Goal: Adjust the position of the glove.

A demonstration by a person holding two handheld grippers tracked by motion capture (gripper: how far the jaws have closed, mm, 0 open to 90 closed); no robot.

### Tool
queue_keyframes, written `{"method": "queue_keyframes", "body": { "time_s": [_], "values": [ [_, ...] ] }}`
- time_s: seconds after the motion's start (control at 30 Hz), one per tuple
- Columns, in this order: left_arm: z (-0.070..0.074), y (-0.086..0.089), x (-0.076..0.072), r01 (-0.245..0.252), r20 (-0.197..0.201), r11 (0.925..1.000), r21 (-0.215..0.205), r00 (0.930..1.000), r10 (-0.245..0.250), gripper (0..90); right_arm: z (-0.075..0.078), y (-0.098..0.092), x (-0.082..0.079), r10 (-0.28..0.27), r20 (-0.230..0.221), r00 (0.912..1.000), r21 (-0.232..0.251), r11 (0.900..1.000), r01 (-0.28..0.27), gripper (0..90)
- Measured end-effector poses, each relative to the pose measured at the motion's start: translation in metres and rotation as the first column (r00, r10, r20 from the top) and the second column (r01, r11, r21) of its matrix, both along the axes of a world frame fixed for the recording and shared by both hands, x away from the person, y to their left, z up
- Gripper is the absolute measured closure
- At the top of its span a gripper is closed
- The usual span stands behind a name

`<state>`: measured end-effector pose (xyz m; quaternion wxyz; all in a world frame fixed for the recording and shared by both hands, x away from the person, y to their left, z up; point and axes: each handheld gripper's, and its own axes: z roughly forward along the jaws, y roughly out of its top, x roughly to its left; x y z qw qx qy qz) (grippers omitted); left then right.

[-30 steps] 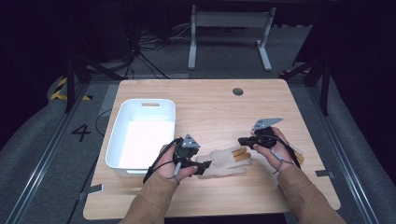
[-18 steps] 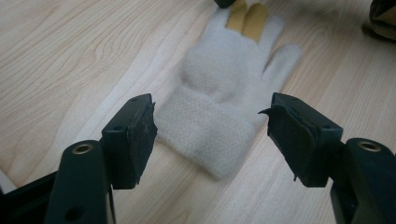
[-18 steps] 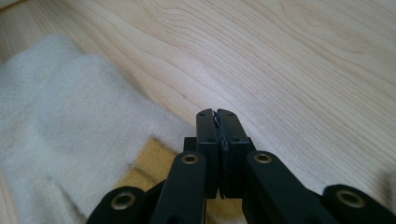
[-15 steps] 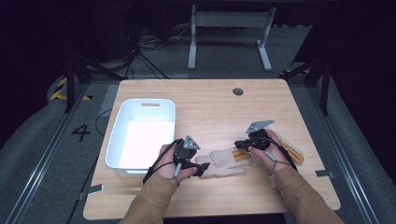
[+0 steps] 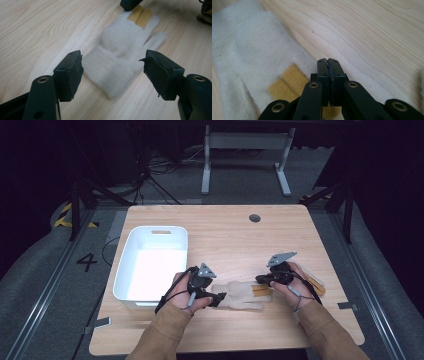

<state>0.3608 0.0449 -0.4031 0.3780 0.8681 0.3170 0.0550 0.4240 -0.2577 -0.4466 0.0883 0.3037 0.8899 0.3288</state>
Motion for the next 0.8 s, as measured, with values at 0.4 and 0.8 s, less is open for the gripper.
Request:
{"method": "queue_keyframes", "body": {
  "time_s": [0.4,0.8],
  "values": [
    [0.002,-0.002,0.001,0.003,0.003,1.0,-0.009,1.0,-0.003,32.1,0.005,-0.007,-0.009,0.002,-0.021,0.9998,0.02,1.0,-0.002,88.2],
    [0.003,-0.001,0.002,0.011,0.007,0.9999,-0.012,0.9999,-0.011,32.0,0.039,-0.028,-0.017,-0.023,0.046,0.9987,0.128,0.992,0.017,78.5]
  ]
}}
